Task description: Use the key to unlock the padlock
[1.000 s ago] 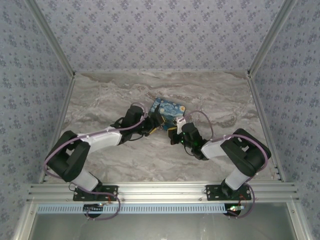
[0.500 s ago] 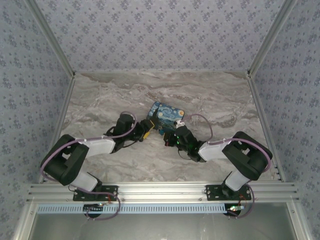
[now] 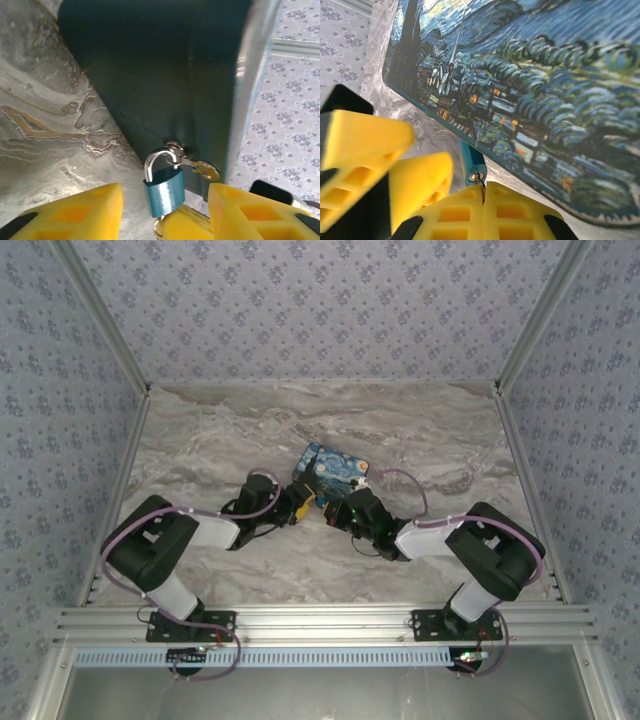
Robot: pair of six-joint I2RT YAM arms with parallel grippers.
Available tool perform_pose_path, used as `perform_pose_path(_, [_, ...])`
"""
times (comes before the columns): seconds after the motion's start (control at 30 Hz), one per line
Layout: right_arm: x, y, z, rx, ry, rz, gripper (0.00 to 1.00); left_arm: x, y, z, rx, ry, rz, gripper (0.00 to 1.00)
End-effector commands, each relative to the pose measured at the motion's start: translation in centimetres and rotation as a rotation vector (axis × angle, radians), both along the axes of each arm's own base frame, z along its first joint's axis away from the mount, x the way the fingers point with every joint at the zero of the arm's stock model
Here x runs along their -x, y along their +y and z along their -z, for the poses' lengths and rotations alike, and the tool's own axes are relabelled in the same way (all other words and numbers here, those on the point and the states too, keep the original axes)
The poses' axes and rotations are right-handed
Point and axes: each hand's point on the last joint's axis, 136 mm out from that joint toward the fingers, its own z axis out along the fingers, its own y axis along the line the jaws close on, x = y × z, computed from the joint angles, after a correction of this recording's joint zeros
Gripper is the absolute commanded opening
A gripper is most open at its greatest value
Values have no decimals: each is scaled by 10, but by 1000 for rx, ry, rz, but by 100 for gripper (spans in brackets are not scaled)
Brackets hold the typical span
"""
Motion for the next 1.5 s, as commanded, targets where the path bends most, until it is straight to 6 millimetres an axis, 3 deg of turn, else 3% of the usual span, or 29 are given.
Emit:
perform_pose_path(0.0, [-2,6,-17,-38,-5,13,0,-2,-13,-9,72,-25,2,45])
perform_pose_path(0.57, [-4,9,-23,-73,8,23,0,3,-27,-1,126,11,-20,35])
perform_pose_path(1.03, [0,11,-32,-102,4,11,1,1,-27,0,112,5,-29,19])
perform_pose_path(1.27, [4,0,-29,-61,-10,7,19,-1,-25,-2,99,-6,-34,0])
perform_pose_path(1.47, [12,-17,-24,55,-35,-12,34,-1,-25,-5,76,-12,-27,0])
